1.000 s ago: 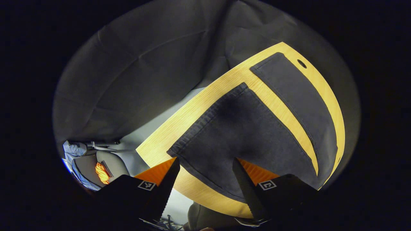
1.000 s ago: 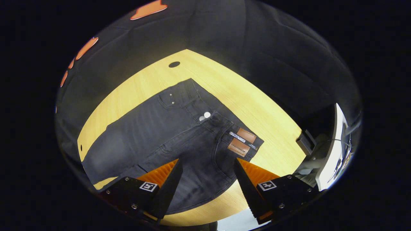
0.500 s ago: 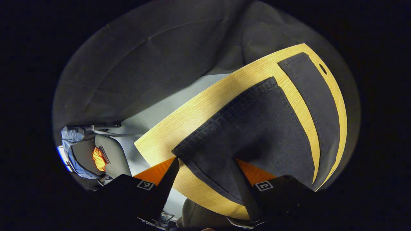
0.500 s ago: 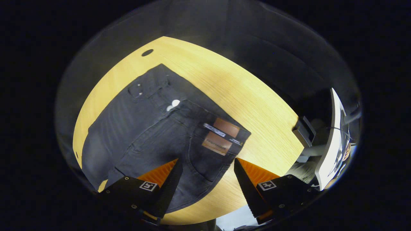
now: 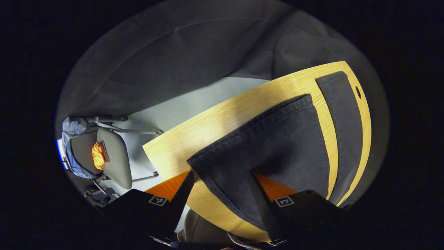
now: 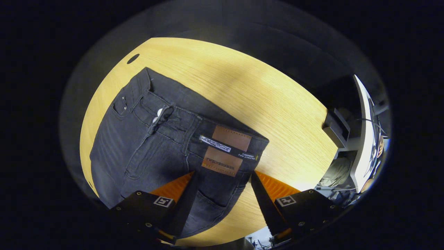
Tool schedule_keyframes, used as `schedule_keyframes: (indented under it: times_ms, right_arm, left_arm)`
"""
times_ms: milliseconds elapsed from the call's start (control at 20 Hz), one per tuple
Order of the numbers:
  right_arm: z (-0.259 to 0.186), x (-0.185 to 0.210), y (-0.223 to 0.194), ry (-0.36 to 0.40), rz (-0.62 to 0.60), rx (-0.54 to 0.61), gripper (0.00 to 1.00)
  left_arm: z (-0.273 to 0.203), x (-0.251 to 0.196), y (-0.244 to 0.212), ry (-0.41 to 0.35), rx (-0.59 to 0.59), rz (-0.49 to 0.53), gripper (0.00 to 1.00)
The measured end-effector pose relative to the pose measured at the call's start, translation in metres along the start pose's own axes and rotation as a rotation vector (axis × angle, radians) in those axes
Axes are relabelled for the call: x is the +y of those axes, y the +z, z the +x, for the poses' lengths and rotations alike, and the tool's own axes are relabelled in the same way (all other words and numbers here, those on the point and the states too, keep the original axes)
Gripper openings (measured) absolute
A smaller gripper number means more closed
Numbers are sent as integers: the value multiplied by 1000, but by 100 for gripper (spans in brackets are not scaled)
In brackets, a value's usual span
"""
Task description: Grasp the waist and the cuffs of the jeans and fold them to make the two legs overlap; first hold the waist and fold one-third of the jeans toward the cuffs, then hold the cuffs and fold the remaining one-third in the same direction to finish folding.
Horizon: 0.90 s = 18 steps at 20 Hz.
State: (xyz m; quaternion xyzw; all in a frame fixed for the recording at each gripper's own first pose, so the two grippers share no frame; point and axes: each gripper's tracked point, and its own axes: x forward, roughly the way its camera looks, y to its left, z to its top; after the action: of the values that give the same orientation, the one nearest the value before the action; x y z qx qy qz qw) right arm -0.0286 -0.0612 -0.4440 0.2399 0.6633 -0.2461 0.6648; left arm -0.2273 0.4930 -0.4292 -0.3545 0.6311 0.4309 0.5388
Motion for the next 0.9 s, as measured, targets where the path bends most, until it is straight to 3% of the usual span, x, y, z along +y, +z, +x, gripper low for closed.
schedule_keyframes:
  times_ms: [50,100,150,200,300,400,450,500,650,900]
  right_arm:
    - [0,2,1,5,6,5,89]
    - [0,1,0,12,0,12,86]
    - [2,4,0,22,9,20,81]
    - [-1,9,0,49,9,19,67]
    - [0,15,-1,73,-22,9,34]
    - [-4,20,-5,147,-54,7,34]
    - [7,21,-2,155,35,-6,34]
    - [-6,22,-2,185,62,2,14]
    - [-9,24,1,234,74,-10,14]
    - [-33,43,10,374,142,-66,14]
  left_arm:
    - [0,0,1,0,-2,0,95]
    - [-3,1,1,2,-4,0,96]
    - [-4,-2,2,-4,-9,6,95]
    - [-2,-4,2,-7,-17,38,92]
    - [-3,-18,7,-38,-54,95,52]
    - [-4,-25,10,-80,-92,135,13]
    - [-7,-27,9,-120,-107,128,12]
    - [-6,-23,5,-145,-111,152,2]
    - [-17,-26,9,-199,-152,168,2]
    - [-67,-45,15,-355,-229,170,2]
